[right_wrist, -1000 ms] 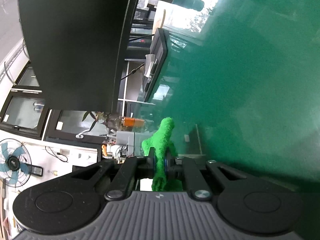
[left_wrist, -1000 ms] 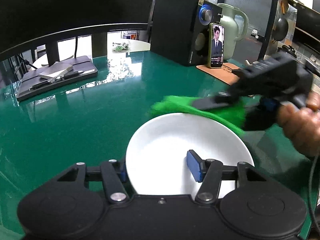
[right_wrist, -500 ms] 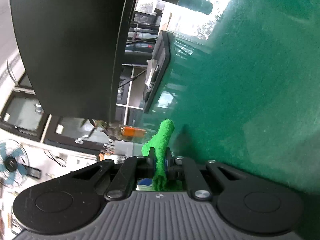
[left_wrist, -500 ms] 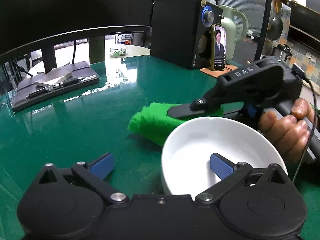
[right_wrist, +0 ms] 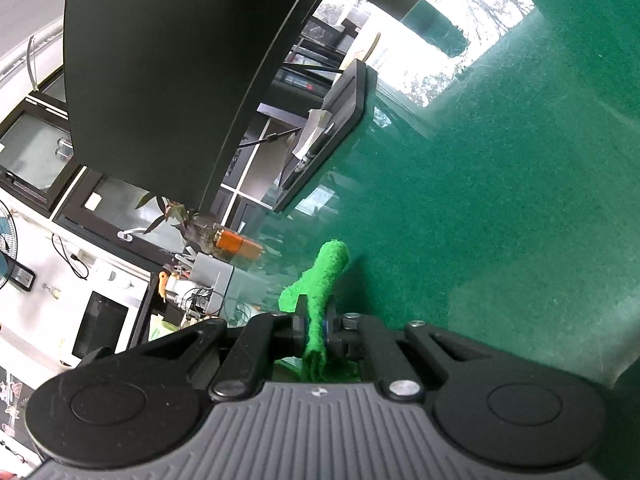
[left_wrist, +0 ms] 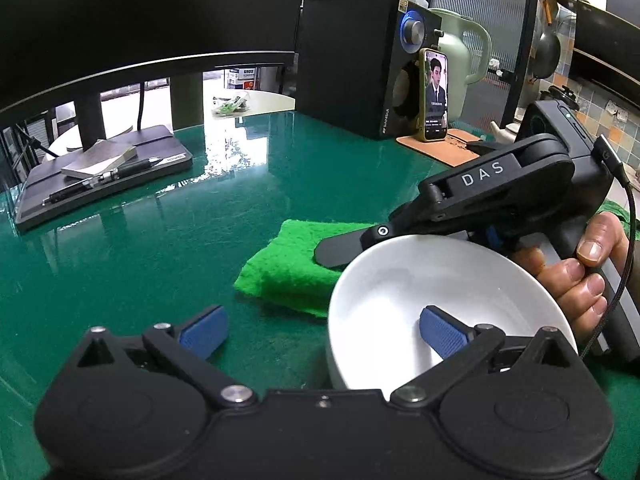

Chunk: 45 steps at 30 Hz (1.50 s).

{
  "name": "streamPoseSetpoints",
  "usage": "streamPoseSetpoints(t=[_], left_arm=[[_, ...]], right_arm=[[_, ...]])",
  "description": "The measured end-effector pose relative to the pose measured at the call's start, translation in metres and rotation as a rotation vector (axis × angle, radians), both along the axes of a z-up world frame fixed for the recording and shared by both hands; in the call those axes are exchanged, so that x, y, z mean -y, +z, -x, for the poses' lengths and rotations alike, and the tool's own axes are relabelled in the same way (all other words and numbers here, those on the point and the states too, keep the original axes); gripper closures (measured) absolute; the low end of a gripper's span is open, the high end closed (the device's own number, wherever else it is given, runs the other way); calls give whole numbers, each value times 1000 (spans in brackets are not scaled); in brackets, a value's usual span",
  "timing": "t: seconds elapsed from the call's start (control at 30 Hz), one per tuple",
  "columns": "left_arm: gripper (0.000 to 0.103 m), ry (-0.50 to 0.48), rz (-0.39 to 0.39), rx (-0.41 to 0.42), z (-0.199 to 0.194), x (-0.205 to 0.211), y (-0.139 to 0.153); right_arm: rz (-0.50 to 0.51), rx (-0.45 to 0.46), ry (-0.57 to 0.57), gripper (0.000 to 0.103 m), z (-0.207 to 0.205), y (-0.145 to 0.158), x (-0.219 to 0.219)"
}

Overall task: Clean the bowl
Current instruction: 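Open the left tool off the bowl while the right tool presses the cloth on the rim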

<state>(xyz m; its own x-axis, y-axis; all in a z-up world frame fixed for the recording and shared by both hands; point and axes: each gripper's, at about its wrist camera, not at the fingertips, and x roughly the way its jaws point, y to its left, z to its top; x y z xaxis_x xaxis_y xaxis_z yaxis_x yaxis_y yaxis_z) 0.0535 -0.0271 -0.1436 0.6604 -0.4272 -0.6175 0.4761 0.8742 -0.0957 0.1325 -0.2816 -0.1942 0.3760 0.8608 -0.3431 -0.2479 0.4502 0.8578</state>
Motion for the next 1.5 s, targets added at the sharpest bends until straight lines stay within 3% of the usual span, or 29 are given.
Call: streamPoseSetpoints(t=[0.23, 0.5, 0.97, 1.5], left_arm=[[0, 8, 3, -1, -1, 1, 0], [0, 9, 7, -2, -3, 0, 0], [0, 17, 4, -1, -3, 5, 0], [0, 16, 7, 0, -6, 8, 0]], right_arm=[[-8, 13, -19, 102, 1, -1, -2], [-51, -93, -54, 102, 1, -6, 5], [21, 3, -49, 100, -3, 0, -12], [-37, 9, -34, 99, -4, -3, -2]])
